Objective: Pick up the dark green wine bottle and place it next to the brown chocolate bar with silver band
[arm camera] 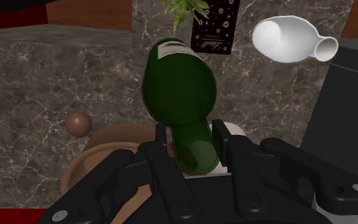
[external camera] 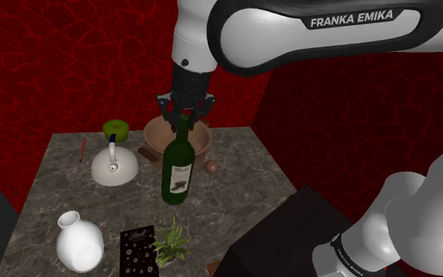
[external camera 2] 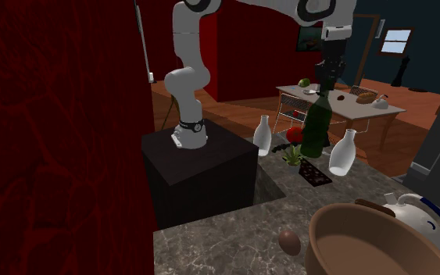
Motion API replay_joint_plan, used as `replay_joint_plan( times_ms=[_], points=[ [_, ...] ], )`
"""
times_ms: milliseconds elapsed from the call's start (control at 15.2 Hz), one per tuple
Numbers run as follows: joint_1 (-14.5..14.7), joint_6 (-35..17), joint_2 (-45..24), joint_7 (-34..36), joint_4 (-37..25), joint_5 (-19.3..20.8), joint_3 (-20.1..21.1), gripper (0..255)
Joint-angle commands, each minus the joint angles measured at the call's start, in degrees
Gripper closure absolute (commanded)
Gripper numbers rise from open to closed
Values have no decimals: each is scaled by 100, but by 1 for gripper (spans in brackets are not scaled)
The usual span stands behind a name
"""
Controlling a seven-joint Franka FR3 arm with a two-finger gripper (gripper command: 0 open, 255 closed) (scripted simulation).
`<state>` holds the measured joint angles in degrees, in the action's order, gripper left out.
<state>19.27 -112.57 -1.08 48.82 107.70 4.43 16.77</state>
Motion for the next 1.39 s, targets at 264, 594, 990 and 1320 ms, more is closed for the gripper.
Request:
replay_joint_plan(
  times_ms=[264, 594, 990, 1320],
  points=[
    [419, -173, -740, 863, -466, 337, 316, 255],
    [855, -197, -1460, 1544, -1046, 682, 477, 255],
    [1488, -65, -2463, 2250, -2039, 1107, 538, 255],
    [2107, 208, -3433, 2687, -3198, 1410, 488, 255]
  ],
)
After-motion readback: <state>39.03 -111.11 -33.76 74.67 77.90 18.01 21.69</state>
